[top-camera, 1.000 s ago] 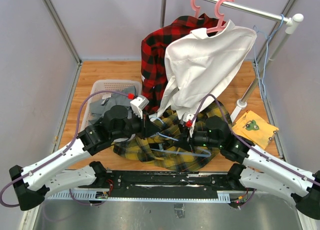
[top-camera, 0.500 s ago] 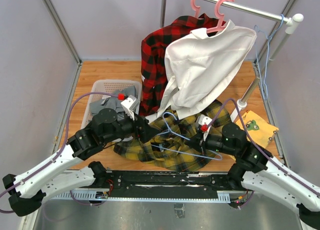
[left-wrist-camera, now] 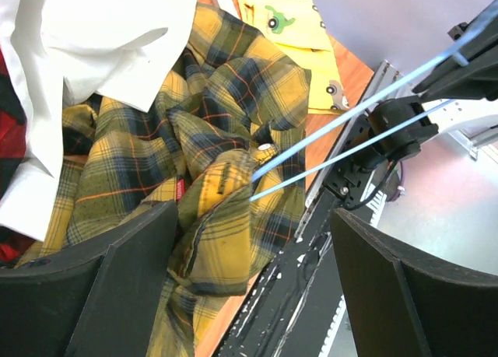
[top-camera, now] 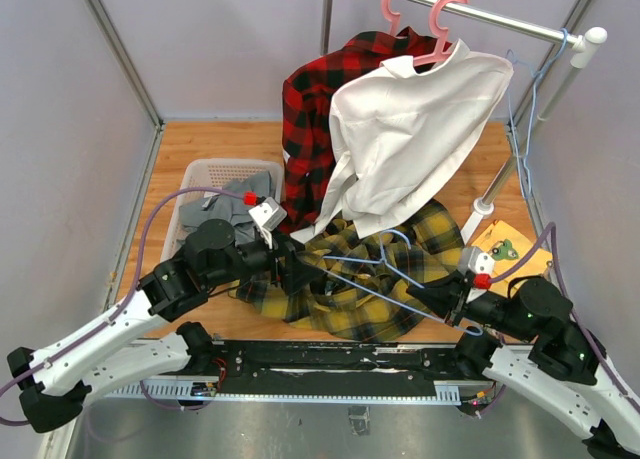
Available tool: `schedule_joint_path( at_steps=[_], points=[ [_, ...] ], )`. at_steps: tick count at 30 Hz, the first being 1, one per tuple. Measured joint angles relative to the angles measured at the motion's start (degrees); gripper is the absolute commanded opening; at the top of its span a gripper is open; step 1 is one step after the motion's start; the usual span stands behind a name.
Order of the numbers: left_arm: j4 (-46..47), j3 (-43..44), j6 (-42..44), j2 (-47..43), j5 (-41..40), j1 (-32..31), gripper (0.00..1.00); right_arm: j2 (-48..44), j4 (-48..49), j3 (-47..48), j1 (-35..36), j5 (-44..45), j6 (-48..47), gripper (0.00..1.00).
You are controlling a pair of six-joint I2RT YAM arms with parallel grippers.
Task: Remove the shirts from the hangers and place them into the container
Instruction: Remove the shirt from the hanger.
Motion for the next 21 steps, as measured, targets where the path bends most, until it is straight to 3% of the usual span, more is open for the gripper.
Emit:
schedule_joint_path(
  at_steps=[2, 4, 13, 14, 21],
  points=[
    [0.2, 0.0, 0.3, 0.7, 0.1, 0.0, 0.84, -1.7, -1.3, 0.3, 0.0, -0.3, 0.2, 0.01],
    [0.5, -0.2, 0.4, 1.3, 0.0, 0.0, 0.76, -2.4, -2.9, 1.0, 0.0, -0.6, 0.4, 0.01],
    [-3.9, -0.3, 0.1, 3.9, -8.9, 0.0, 0.05, -2.3, -8.3, 3.5, 0.0, 0.0, 1.7, 0.01],
    [-4.4, -0.3, 0.2, 3.9, -9.3, 0.0, 0.01, -1.9, -8.4, 3.5, 0.0, 0.3, 1.8, 0.01],
    [-7.6, -0.3, -1.2, 3.3, -16.1, 0.0, 0.01, 0.5, -8.5, 3.5, 0.0, 1.8, 2.2, 0.01]
  ],
)
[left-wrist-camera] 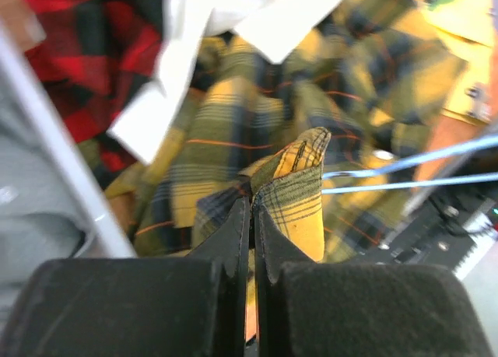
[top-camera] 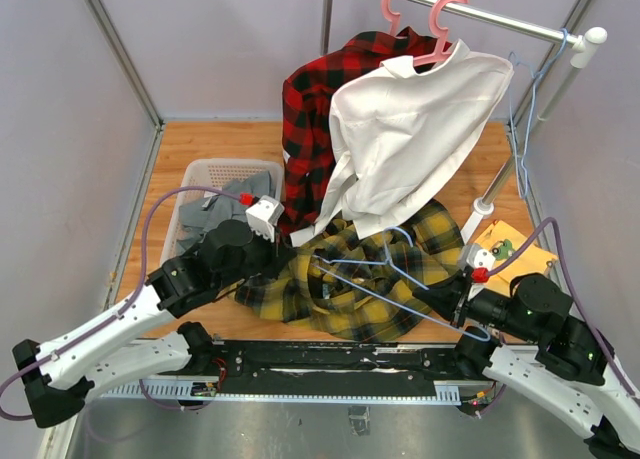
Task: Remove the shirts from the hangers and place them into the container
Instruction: Remove the shirt from the hanger, then place the hanger at the clothesline.
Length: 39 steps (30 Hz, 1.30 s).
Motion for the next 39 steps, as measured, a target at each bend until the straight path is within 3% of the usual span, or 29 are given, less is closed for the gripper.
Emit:
schedule_joint_path(
  at_steps=[6, 7, 9, 10, 12, 17, 25, 35, 39],
  points=[
    [-8.6, 0.2, -5.4, 0.6, -16.4, 0.0, 0.01, -2.0, -1.6, 1.6, 0.0, -0.5, 0.5, 0.01],
    [-9.9, 0.2, -6.3, 0.6, -18.2, 0.0, 0.12, -2.2, -2.2, 2.3, 0.0, -0.6, 0.7, 0.01],
    [-10.8, 0.2, -6.9, 0.5, -19.6, 0.0, 0.49, -2.3, -3.1, 3.7, 0.0, -0.6, 1.0, 0.01],
    [-10.8, 0.2, -7.0, 0.3, -19.5, 0.0, 0.62, -2.3, -3.1, 3.9, 0.0, -0.5, 1.2, 0.01],
    [-10.7, 0.5, -6.6, -0.1, -18.7, 0.0, 0.73, -2.3, -3.1, 3.9, 0.0, -0.7, 1.3, 0.01],
    [-6.1, 1.0, -4.4, -3.5, -11.5, 0.0, 0.83, -1.7, -2.1, 3.3, 0.0, -2.2, 1.3, 0.01],
    [3.0, 0.0, 5.3, -11.3, 9.2, 0.0, 0.85, 2.4, 2.6, 0.9, 0.0, -8.0, 1.2, 0.01],
    [1.6, -2.2, 16.0, -10.8, 31.4, 0.0, 0.84, 3.0, 7.1, -0.8, 0.0, -16.1, 0.6, 0.01],
    [1.2, -2.2, 17.9, -11.1, 38.0, 0.0, 0.80, 2.7, 8.2, -0.9, 0.0, -17.5, 0.5, 0.01]
  ],
)
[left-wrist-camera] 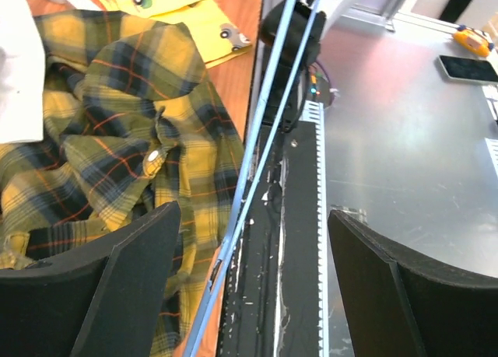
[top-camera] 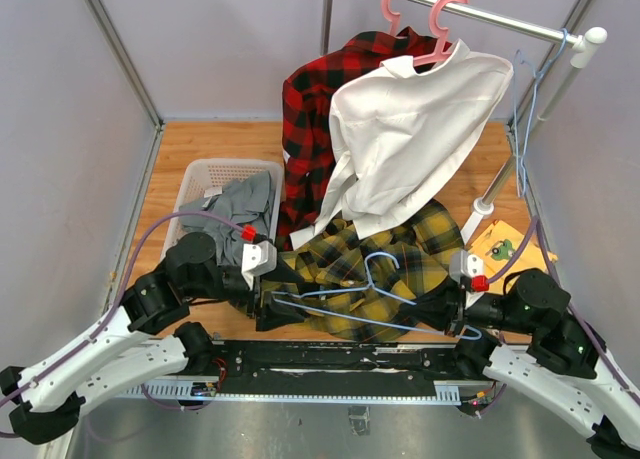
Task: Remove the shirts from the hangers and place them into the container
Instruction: Place the hanger at the clothesline.
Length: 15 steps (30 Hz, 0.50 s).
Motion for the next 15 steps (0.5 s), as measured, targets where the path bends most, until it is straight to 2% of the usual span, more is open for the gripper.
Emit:
schedule_joint_path(
  at_steps=[3, 7, 12, 15],
  points=[
    [-0.7, 1.4, 0.9, 1.3, 2.7, 0.0, 0.74, -1.2, 0.6, -0.2, 0.0, -0.5, -0.1, 0.01],
    [-1.7, 3.3, 1.5, 3.8, 3.3, 0.0, 0.57, -2.4, 1.1, -0.2, 0.0, -0.6, -0.1, 0.01],
    [-1.7, 3.5, 0.8, 4.9, 1.8, 0.0, 0.42, -3.5, 1.5, -0.2, 0.0, -0.4, -0.3, 0.01],
    [-1.7, 3.5, 0.2, 4.5, 1.0, 0.0, 0.28, -3.5, 1.6, -0.3, 0.0, -0.3, -0.4, 0.01]
  ],
)
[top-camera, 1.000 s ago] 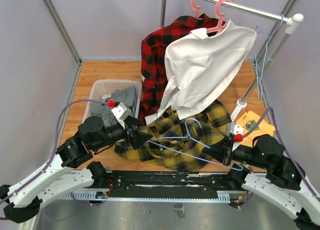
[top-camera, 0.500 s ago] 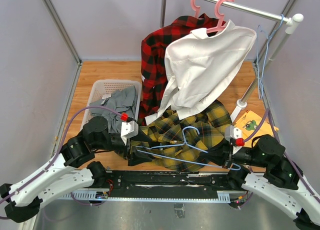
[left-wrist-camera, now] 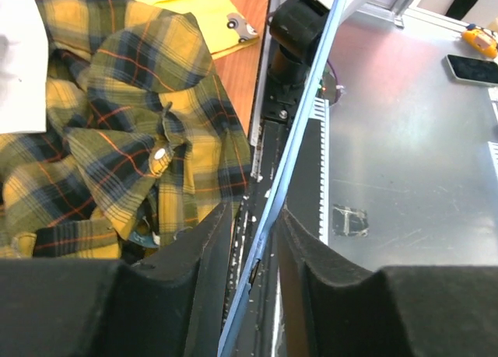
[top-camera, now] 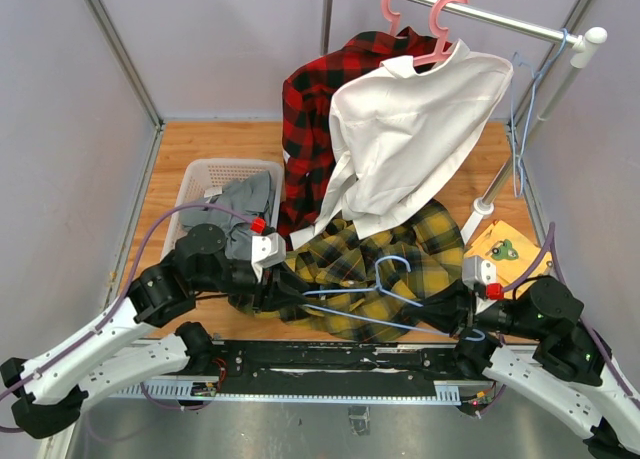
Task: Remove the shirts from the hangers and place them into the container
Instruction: Place the hanger at the clothesline.
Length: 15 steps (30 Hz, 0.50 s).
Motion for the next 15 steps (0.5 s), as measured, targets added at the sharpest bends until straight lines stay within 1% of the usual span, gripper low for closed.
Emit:
schedule_joint_path(
  at_steps=[3, 5, 6, 8, 9, 10, 11, 12, 14, 15],
  points=[
    [0.0, 0.0, -0.3, -0.7, -1.1, 0.0, 0.11, 0.0, 0.0, -0.2, 0.0, 0.5, -0.3, 0.01],
    [0.0, 0.0, -0.2, -1.3, -0.8, -0.1, 0.04, 0.0, 0.1, -0.2, 0.0, 1.5, -0.6, 0.03],
    [-0.1, 0.0, -0.1, -1.7, -0.4, -0.1, 0.01, 0.0, 0.2, -0.2, 0.0, 2.1, -0.8, 0.10],
    [0.0, 0.0, 0.0, -2.3, 0.0, -0.1, 0.01, 0.0, 0.4, -0.5, 0.0, 3.0, -1.0, 0.16],
    [-0.1, 0.0, 0.1, -2.6, 0.2, -0.2, 0.01, 0.0, 0.7, -0.6, 0.0, 3.8, -1.1, 0.22],
    [-0.3, 0.0, 0.1, -2.9, 0.1, -0.2, 0.00, 0.0, 1.0, -0.7, 0.0, 4.3, -1.2, 0.25],
    [-0.5, 0.0, 0.0, -3.2, 0.0, -0.2, 0.00, 0.0, 1.6, -0.9, -0.1, 5.2, -1.2, 0.26],
    [-0.7, 0.0, 0.0, -3.6, -0.1, -0.2, 0.01, 0.0, 1.9, -1.0, -0.3, 5.6, -1.2, 0.30],
    [-1.0, 0.0, 0.0, -4.1, -0.3, -0.2, 0.00, 0.0, 2.4, -1.3, -0.5, 6.6, -1.2, 0.50],
    [-1.1, 0.0, 0.0, -4.5, -0.5, -0.2, 0.00, 0.0, 2.6, -1.4, -0.6, 7.1, -1.2, 0.57]
  ],
)
